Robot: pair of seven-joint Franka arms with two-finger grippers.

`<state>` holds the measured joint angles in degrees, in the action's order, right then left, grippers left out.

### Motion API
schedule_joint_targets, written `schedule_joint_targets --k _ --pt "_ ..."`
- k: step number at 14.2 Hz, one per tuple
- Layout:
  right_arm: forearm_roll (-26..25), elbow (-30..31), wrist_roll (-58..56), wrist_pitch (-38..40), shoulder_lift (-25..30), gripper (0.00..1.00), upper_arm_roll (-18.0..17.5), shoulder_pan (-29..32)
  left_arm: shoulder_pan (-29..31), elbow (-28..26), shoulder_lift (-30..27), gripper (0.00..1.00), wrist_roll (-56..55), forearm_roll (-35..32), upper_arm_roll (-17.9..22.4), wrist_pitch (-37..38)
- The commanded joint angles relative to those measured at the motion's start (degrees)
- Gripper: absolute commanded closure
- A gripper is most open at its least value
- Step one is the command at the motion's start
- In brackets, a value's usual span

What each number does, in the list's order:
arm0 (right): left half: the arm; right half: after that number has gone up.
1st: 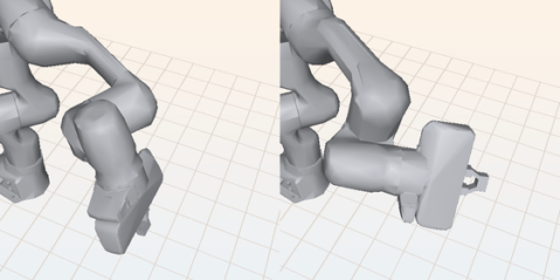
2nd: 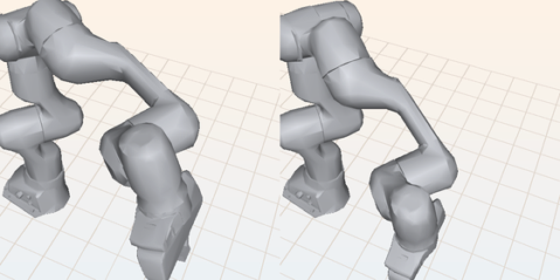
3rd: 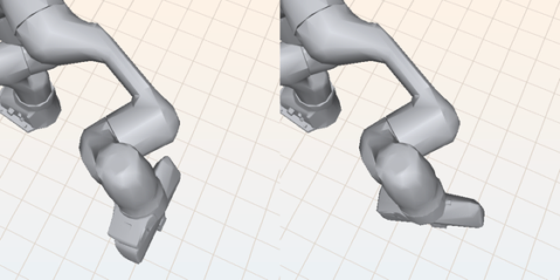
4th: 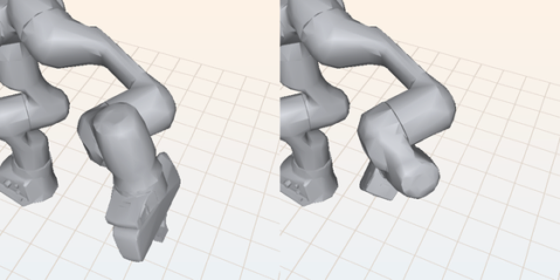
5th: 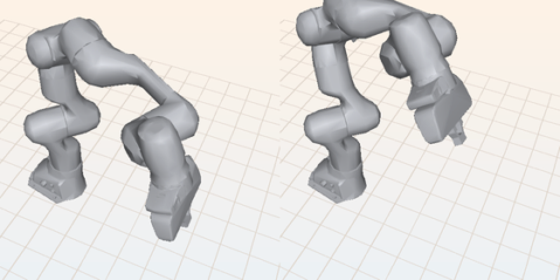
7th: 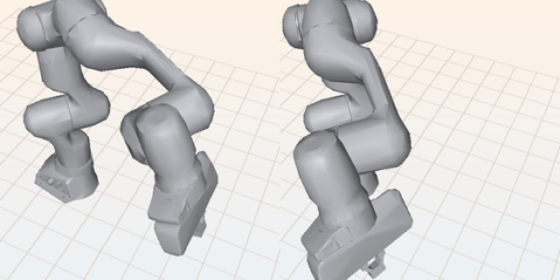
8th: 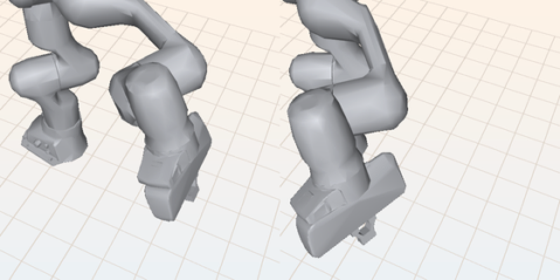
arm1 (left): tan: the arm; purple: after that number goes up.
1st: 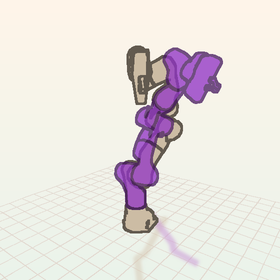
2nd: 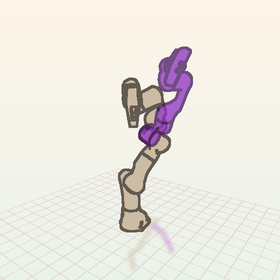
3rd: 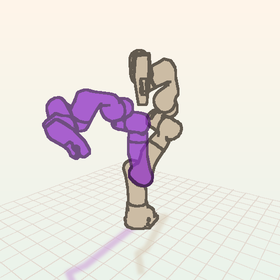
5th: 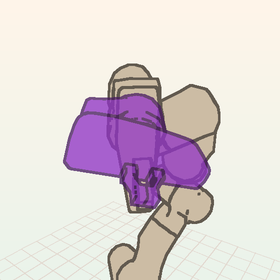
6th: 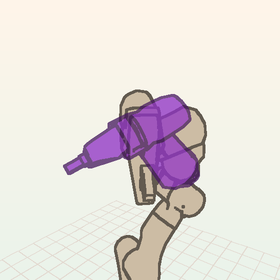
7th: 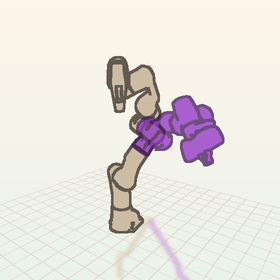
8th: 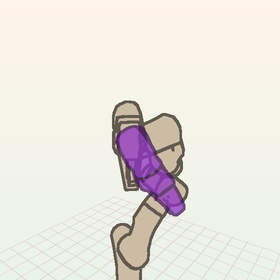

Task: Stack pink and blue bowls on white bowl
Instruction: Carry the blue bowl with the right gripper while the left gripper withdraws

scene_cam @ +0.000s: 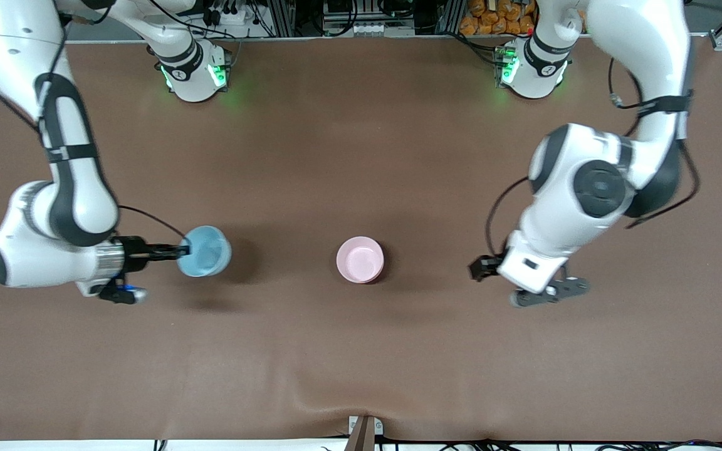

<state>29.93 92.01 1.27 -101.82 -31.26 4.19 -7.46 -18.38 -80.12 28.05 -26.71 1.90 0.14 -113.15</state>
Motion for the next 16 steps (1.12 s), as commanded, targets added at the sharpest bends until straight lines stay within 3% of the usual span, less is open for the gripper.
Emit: schedule_joint_targets --k 1,3,5,6,9,14,16 --pt "3.3 -1.1 9.6 -0.3 -0.1 1.00 0.6 -5.4 2.7 -0.9 -1.8 0.00 5.8 -1.1 -0.6 2.0" --pt "5.6 -1.7 14.7 -1.0 -0.1 1.00 0.6 -8.7 5.5 -0.9 -3.3 0.00 8.8 -1.2 -1.7 4.2" --pt "7.0 -2.0 17.8 -4.7 -0.2 1.00 0.6 -12.4 11.3 -0.9 -5.2 0.00 10.3 -1.5 -6.4 7.0" --pt "7.1 -2.0 19.7 -8.1 -0.4 1.00 0.6 -15.4 12.2 -0.9 -6.9 0.00 11.8 -1.5 -6.9 9.2" --pt "6.4 -1.9 28.2 -20.0 -3.4 1.00 0.6 -23.6 12.1 -1.1 -12.6 0.00 16.0 -1.5 -4.4 16.4" --pt "6.8 -1.9 29.2 -27.0 -6.4 1.00 0.6 -26.2 15.0 -1.6 -20.3 0.00 24.1 -1.0 -3.5 28.6" --pt "7.1 -2.0 29.3 -30.3 -8.1 1.00 0.6 -27.9 15.2 -6.3 -26.9 0.00 24.2 0.8 -3.6 32.2"
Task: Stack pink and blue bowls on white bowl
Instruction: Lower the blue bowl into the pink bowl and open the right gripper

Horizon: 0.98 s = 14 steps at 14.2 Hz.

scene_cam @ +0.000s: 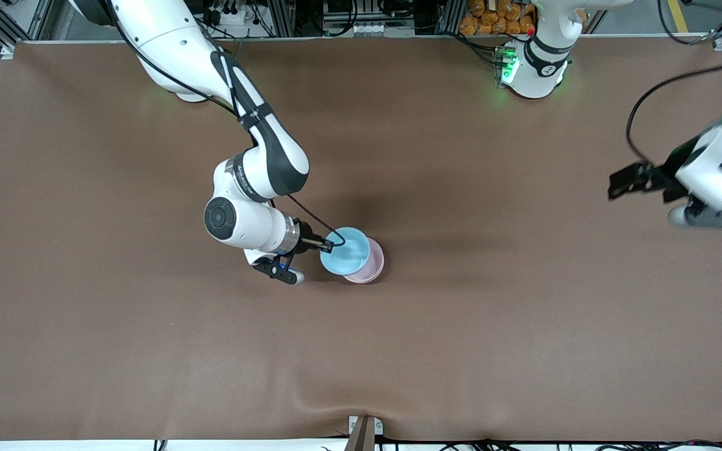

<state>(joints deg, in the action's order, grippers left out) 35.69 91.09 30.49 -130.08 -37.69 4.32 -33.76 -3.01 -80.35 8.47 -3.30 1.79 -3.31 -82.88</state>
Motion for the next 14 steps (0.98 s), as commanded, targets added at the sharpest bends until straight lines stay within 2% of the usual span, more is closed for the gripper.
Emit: schedule_joint_targets --k 1,3,9,10,11,12,14 --pt "1.3 -1.1 0.2 -3.1 -2.4 1.00 0.5 -2.2 -0.1 -10.0 -11.5 0.00 0.6 1.1 -0.4 1.1" --pt "1.5 -1.1 2.7 -4.6 -2.5 1.00 0.5 -2.9 0.0 -13.4 -14.8 0.00 0.6 1.1 -0.2 -0.2" --pt "1.5 -1.1 4.6 -5.6 -3.1 0.99 0.5 -4.6 0.3 -10.6 -12.5 0.00 0.8 -1.8 -0.2 -5.0" --pt "1.4 -1.1 4.4 -5.6 -3.1 0.70 0.5 -4.5 0.5 -11.0 -12.4 0.00 0.9 -1.6 -0.1 -5.0" --pt "1.2 -1.1 4.1 -5.5 -3.1 0.17 0.5 -4.6 0.7 -11.1 -12.2 0.00 1.0 -1.4 0.0 -5.0" --pt "1.0 -1.0 4.2 -5.5 -2.8 0.00 0.6 -4.5 0.7 -11.1 -12.2 0.00 1.0 -1.4 0.0 -4.9" --pt "0.5 -0.7 3.4 -5.1 -1.9 0.00 0.9 -3.6 0.7 -11.0 -12.2 0.00 0.3 -1.4 -0.1 -4.9"
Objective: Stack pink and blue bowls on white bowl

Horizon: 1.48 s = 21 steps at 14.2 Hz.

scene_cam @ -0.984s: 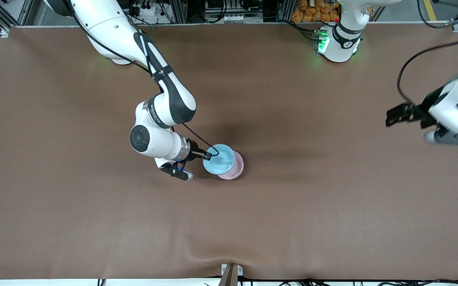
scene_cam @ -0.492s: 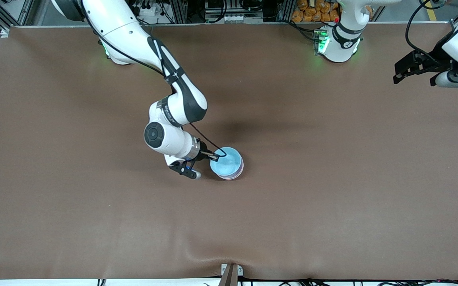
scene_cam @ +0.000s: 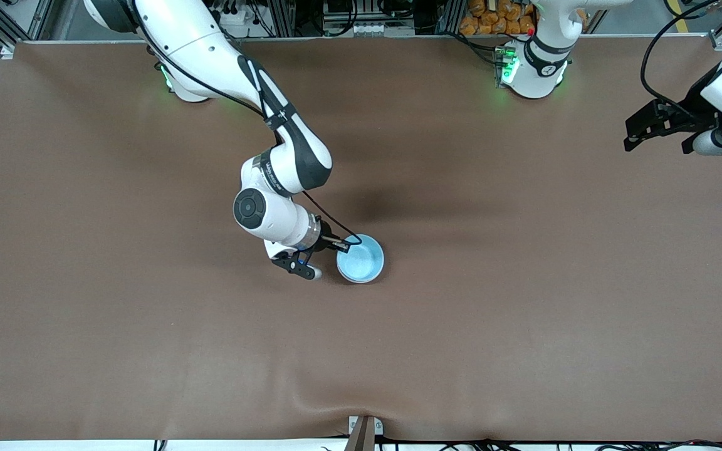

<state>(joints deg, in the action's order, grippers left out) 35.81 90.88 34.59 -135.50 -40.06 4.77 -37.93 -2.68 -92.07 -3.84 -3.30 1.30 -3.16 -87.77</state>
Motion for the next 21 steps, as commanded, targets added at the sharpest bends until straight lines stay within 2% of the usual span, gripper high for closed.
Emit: schedule_joint_targets --k 1,4,8,12,15,18,21 --pt "0.1 0.1 -1.2 1.4 1.6 0.00 0.7 1.3 0.4 0.8 0.1 0.00 0.4 -0.9 -0.3 0.1" --pt "-7.5 3.5 -12.5 7.9 6.3 0.00 5.8 2.6 0.4 1.2 0.7 0.00 0.0 -0.6 -0.4 0.1" --pt "-7.9 4.0 -26.0 21.4 12.8 0.00 16.0 4.8 0.4 1.2 0.8 0.00 0.0 -0.4 -0.4 0.2" --pt "-8.3 3.9 -38.2 31.6 18.3 0.00 22.8 10.1 0.4 1.2 0.7 0.00 0.1 -0.4 -0.4 0.2" --pt "-17.0 3.5 -44.2 35.6 23.3 0.00 22.7 16.4 0.4 1.3 0.7 0.00 0.0 -0.3 -0.4 0.2" --pt "-22.3 3.6 -44.6 39.9 29.4 0.00 21.6 19.4 0.5 1.2 0.5 0.00 -0.7 -0.4 -0.3 0.2" --pt "-28.8 3.6 -43.7 41.9 35.7 0.00 15.0 24.5 1.0 1.3 0.4 0.00 -1.4 -0.5 -0.3 0.2"
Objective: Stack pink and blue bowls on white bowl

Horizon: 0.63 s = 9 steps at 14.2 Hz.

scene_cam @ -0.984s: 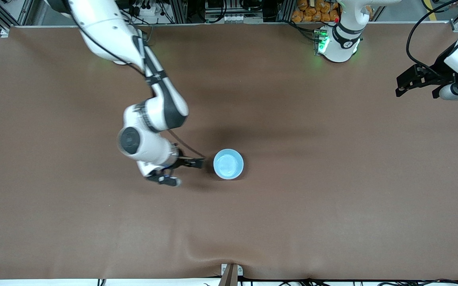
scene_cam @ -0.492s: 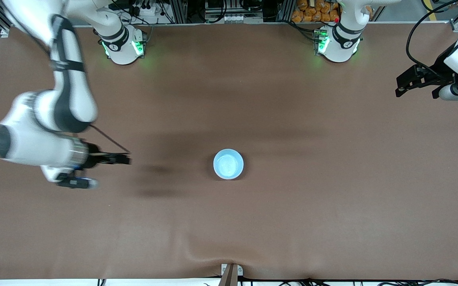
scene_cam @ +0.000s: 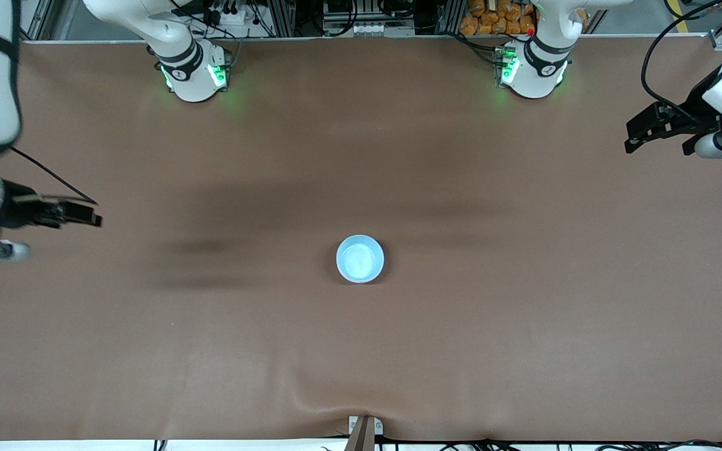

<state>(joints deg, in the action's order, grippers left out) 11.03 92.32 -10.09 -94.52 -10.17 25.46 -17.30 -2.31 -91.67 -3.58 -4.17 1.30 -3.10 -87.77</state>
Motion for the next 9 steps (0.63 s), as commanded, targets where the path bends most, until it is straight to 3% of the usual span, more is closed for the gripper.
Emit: schedule_joint_targets --k 1,5,9 --pt "-4.6 2.2 1.8 1.7 7.4 0.00 -8.5 6.6 0.6 0.9 0.1 0.00 -0.8 -0.5 -0.5 0.2" --pt "-7.1 2.5 9.3 5.3 12.1 0.00 -21.2 17.2 0.6 1.0 0.2 0.00 -0.2 -0.6 -0.7 0.2" --pt "-8.0 2.6 9.7 5.8 13.5 0.00 -24.9 21.4 0.5 1.6 0.4 0.00 -0.1 -0.5 -0.7 0.3"
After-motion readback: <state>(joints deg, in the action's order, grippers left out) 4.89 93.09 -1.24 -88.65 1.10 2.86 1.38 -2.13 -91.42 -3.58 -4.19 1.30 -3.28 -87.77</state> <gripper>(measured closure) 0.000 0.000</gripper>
